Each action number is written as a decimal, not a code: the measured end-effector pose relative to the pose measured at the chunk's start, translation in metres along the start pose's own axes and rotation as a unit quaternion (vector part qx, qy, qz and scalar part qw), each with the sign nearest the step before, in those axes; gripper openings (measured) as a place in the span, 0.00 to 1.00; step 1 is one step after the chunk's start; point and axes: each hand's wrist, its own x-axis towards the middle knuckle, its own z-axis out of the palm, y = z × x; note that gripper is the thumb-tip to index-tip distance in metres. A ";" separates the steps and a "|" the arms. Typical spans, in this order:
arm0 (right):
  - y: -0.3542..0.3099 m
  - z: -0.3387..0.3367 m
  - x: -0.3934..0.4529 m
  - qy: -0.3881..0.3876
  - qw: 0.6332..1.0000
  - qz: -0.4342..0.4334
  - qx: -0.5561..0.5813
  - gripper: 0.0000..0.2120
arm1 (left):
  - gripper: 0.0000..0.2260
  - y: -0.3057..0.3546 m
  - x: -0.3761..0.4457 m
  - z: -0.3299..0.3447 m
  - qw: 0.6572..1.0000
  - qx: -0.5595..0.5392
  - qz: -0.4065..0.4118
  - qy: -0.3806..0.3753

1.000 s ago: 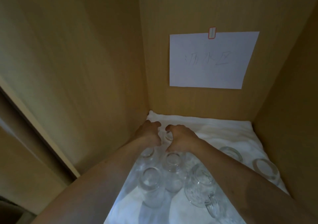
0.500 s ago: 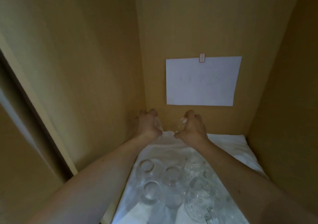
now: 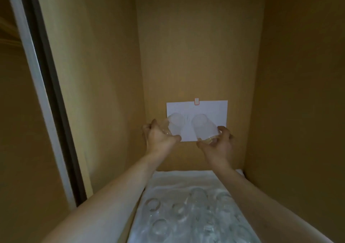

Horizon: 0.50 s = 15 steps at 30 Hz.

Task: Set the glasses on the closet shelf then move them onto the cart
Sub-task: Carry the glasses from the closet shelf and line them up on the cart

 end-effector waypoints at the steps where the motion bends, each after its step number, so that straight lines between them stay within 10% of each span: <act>1: -0.003 -0.004 -0.006 0.007 1.000 -0.004 0.019 0.41 | 0.42 0.003 -0.006 -0.003 1.000 -0.014 0.011 0.001; 10: -0.038 -0.051 -0.065 0.060 0.994 -0.012 0.092 0.40 | 0.31 0.028 -0.065 -0.035 0.989 -0.142 0.040 -0.034; 15: -0.060 -0.083 -0.087 0.054 0.997 -0.001 0.055 0.49 | 0.42 0.048 -0.095 -0.050 0.983 -0.159 0.063 -0.073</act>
